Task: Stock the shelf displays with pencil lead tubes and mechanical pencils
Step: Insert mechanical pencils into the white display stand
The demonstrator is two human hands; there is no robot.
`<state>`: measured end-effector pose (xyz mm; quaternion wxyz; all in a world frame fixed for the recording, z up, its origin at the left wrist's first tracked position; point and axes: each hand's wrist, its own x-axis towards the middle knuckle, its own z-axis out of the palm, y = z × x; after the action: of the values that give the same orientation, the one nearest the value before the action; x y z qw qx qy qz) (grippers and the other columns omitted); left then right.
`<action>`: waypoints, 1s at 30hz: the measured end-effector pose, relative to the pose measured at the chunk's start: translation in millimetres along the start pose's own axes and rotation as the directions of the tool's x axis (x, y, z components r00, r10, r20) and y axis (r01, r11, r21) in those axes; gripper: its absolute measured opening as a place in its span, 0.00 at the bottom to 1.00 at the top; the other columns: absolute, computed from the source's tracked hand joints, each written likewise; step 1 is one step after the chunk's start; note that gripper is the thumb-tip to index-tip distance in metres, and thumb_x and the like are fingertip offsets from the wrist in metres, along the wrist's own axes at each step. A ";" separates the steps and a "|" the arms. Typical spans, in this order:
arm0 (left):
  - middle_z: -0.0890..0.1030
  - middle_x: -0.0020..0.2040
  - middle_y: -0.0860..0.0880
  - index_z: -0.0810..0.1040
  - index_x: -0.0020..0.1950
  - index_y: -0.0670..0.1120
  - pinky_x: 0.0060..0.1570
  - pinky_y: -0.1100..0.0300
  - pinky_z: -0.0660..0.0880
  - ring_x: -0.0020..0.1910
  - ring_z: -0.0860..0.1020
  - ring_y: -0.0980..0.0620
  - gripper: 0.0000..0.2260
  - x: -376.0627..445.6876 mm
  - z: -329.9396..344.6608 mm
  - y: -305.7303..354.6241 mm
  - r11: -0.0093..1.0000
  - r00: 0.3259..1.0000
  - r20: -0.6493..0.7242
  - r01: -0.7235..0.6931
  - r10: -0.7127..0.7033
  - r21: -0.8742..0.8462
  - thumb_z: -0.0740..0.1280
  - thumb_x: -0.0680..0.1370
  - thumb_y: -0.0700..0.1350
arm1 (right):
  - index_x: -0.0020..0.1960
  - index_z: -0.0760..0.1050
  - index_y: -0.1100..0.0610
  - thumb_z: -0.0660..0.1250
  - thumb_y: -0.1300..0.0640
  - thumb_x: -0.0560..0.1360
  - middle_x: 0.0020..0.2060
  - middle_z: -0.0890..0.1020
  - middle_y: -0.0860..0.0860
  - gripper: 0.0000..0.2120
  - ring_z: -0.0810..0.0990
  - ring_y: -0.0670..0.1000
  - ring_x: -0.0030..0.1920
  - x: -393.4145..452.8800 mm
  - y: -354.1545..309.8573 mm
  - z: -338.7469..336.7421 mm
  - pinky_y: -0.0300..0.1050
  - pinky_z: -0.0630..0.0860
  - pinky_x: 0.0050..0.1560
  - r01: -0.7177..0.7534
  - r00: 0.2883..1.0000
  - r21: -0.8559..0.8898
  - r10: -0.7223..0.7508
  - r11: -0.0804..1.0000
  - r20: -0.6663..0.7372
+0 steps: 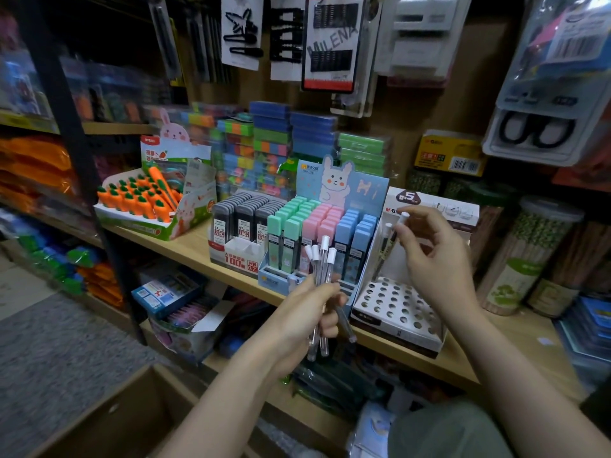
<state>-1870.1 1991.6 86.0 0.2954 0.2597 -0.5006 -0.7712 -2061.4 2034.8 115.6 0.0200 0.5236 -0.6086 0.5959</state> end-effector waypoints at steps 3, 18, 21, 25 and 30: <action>0.74 0.40 0.47 0.69 0.63 0.46 0.30 0.62 0.60 0.29 0.63 0.55 0.12 -0.6 0.9 1.0 1.000 1.000 0.009 -0.003 0.002 0.027 0.57 0.82 0.36 | 0.60 0.75 0.45 0.65 0.55 0.79 0.48 0.80 0.40 0.11 0.80 0.40 0.51 1.7 1.7 0.6 0.42 0.80 0.53 -0.014 1.000 -0.019 0.014 1.000 -0.011; 0.83 0.42 0.48 0.80 0.55 0.45 0.23 0.67 0.62 0.23 0.63 0.59 0.09 -4.5 -8.6 0.7 0.975 0.986 -0.015 -0.163 0.167 0.154 0.67 0.79 0.47 | 0.57 0.77 0.46 0.69 0.55 0.77 0.49 0.73 0.41 0.10 0.77 0.39 0.48 1.1 4.0 7.8 0.37 0.78 0.52 0.026 0.999 -0.212 -0.018 0.977 0.038; 0.83 0.41 0.48 0.82 0.51 0.49 0.23 0.67 0.61 0.23 0.63 0.58 0.05 -3.2 -7.4 -2.8 0.980 0.987 -0.025 -0.154 0.158 0.123 0.67 0.78 0.48 | 0.59 0.76 0.45 0.69 0.55 0.77 0.49 0.73 0.43 0.12 0.76 0.40 0.46 -3.6 2.0 9.7 0.43 0.80 0.50 0.005 0.999 -0.230 0.003 0.973 0.037; 0.84 0.42 0.48 0.81 0.57 0.48 0.23 0.68 0.62 0.23 0.64 0.59 0.10 -2.1 -4.5 -4.1 0.981 0.989 0.024 -0.149 0.147 0.121 0.68 0.78 0.49 | 0.62 0.74 0.44 0.70 0.54 0.76 0.46 0.79 0.44 0.16 0.79 0.42 0.44 -10.1 -10.6 4.6 0.39 0.78 0.44 0.033 0.999 -0.041 -0.034 0.999 -0.026; 0.83 0.41 0.50 0.79 0.61 0.45 0.24 0.68 0.62 0.25 0.65 0.59 0.17 -1.8 0.9 -3.3 0.981 0.989 0.097 -0.127 0.114 0.145 0.69 0.75 0.51 | 0.59 0.78 0.52 0.72 0.61 0.74 0.40 0.85 0.53 0.15 0.84 0.48 0.43 -19.5 -26.2 10.7 0.39 0.79 0.45 -0.141 0.960 0.308 0.055 0.941 0.273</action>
<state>-1870.1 1994.6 83.5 0.2987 0.2163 -0.5849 -0.7225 -2028.9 2045.5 118.3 -0.1765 0.5621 -0.5250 0.6142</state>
